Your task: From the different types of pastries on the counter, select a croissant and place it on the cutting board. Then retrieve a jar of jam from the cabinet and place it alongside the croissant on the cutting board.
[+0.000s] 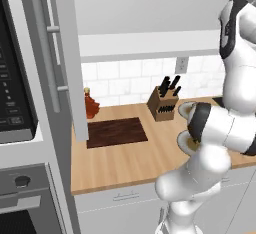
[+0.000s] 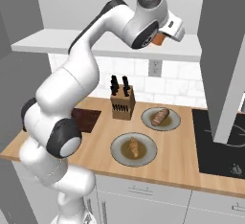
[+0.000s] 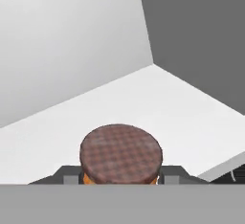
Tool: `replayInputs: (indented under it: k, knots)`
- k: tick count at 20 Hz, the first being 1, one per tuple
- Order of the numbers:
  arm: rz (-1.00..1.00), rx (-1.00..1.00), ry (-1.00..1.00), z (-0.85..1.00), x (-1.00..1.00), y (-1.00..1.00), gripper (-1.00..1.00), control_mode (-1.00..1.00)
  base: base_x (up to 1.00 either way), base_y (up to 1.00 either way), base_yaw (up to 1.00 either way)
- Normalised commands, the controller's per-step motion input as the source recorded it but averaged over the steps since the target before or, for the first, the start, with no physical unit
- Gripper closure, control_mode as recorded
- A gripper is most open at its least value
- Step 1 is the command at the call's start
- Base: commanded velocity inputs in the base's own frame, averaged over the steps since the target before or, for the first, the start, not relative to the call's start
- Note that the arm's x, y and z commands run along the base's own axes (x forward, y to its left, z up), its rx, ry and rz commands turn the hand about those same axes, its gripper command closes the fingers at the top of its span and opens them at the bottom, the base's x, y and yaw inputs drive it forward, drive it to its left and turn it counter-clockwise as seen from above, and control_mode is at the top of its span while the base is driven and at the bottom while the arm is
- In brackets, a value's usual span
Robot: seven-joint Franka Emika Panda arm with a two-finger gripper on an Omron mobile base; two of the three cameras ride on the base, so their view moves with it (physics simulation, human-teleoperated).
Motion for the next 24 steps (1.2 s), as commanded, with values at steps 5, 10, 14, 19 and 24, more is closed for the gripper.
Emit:
replayInputs:
  k: [5,10,14,19,24]
  knots:
    - [-0.27,-0.20,-0.43,-0.99,-1.00,0.91,1.00,-1.00,0.00,0.00,0.00]
    - [-0.21,-0.25,-0.29,-1.00,-1.00,1.00,1.00,-1.00,0.00,0.00,0.00]
    - [-0.17,-0.21,-0.08,-1.00,-1.00,1.00,1.00,-1.00,0.00,0.00,0.00]
    - [-0.06,-0.06,0.05,-0.69,-0.58,0.83,1.00,-1.00,0.00,0.00,0.00]
    - [0.00,0.00,0.26,-0.52,-0.43,1.00,1.00,-1.00,0.00,0.00,0.00]
